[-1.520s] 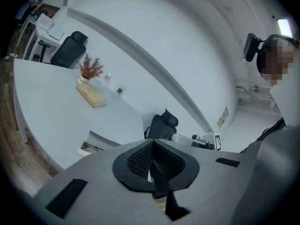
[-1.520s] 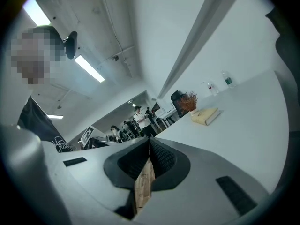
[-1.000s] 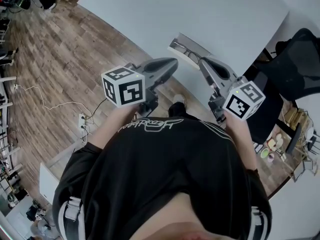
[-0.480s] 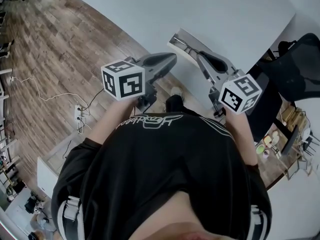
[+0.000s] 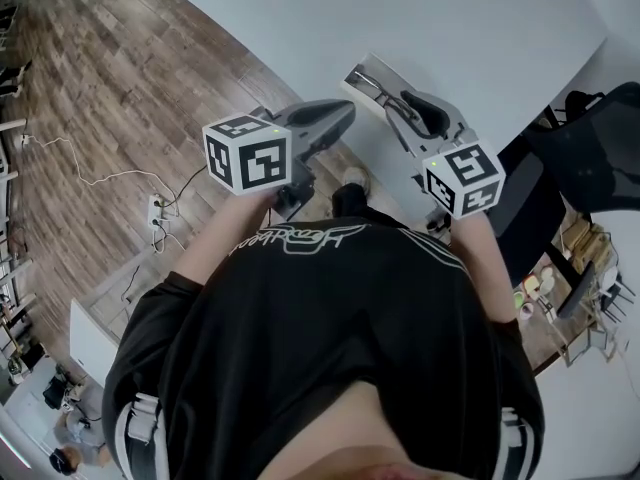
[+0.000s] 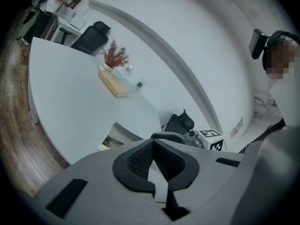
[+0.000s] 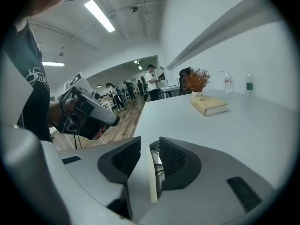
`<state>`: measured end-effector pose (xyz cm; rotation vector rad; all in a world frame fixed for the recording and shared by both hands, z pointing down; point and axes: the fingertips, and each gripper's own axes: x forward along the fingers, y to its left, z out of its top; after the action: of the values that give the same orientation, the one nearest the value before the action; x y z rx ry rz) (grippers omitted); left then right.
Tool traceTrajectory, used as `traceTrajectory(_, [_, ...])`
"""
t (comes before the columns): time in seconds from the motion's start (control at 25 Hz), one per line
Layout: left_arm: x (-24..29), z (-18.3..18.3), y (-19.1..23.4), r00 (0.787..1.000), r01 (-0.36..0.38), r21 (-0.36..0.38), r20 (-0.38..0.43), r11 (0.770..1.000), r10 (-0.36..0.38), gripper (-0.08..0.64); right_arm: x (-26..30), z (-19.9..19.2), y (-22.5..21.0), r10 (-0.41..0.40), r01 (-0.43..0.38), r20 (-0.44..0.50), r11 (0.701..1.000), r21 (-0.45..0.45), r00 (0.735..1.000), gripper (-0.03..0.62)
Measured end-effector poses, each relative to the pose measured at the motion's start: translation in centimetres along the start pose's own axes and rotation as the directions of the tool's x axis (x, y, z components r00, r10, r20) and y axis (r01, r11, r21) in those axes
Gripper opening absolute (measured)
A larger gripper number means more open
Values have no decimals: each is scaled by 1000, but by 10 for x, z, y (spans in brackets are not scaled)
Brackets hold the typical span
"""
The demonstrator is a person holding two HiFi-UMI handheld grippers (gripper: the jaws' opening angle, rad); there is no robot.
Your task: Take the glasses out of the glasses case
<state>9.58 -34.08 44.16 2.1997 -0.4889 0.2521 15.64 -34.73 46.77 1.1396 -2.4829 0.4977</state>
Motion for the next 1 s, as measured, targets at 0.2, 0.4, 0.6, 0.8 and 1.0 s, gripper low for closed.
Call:
traceTrajectory(0.2, [-2, -2, 4, 1000, -13, -12, 5, 1000, 13, 8, 16, -14, -3, -38, 25, -89, 990, -142, 995, 100])
traceTrajectory(0.4, [-3, -4, 8, 1000, -25, -26, 10, 999, 25, 8, 31, -40, -9, -99, 34, -226, 961, -274, 969, 104])
traceTrajectory(0.6, [-3, -7, 11, 999, -32, -41, 11, 999, 33, 8, 40, -56, -15, -129, 33, -302, 952, -303, 945, 104])
traceTrajectory(0.8, [-1, -4, 11, 999, -30, -49, 17, 998, 31, 8, 46, -62, -24, -149, 31, -328, 940, -339, 933, 104])
traceTrajectory(1.0, [-1, -2, 13, 999, -41, -48, 26, 998, 42, 8, 51, -64, -26, -170, 8, -355, 910, -415, 919, 103])
